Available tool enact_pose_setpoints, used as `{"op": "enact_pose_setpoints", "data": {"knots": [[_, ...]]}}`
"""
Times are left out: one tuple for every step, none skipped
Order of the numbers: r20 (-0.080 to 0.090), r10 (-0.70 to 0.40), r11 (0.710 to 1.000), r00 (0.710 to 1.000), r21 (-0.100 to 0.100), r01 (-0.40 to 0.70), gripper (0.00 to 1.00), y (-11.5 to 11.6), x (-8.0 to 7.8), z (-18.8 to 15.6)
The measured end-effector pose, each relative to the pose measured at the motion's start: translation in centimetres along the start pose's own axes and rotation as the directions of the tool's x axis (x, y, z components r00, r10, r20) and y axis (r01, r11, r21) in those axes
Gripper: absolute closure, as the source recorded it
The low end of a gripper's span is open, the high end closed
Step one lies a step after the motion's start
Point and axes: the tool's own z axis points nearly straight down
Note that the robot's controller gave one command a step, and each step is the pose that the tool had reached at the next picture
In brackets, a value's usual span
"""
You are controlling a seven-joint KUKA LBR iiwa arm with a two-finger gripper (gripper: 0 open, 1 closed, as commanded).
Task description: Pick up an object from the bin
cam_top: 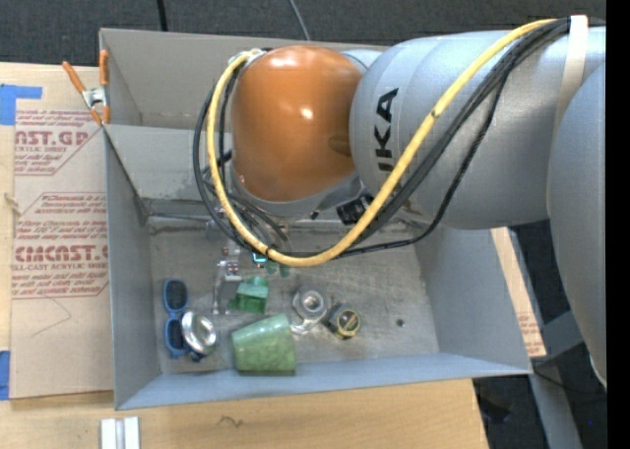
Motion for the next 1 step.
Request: {"op": "enact_pose_setpoints", "data": {"knots": [[0.002, 0.058, 0.998, 0.998, 0.001, -0.058, 0.0, -3.8, -2.94, 14.1]]}}
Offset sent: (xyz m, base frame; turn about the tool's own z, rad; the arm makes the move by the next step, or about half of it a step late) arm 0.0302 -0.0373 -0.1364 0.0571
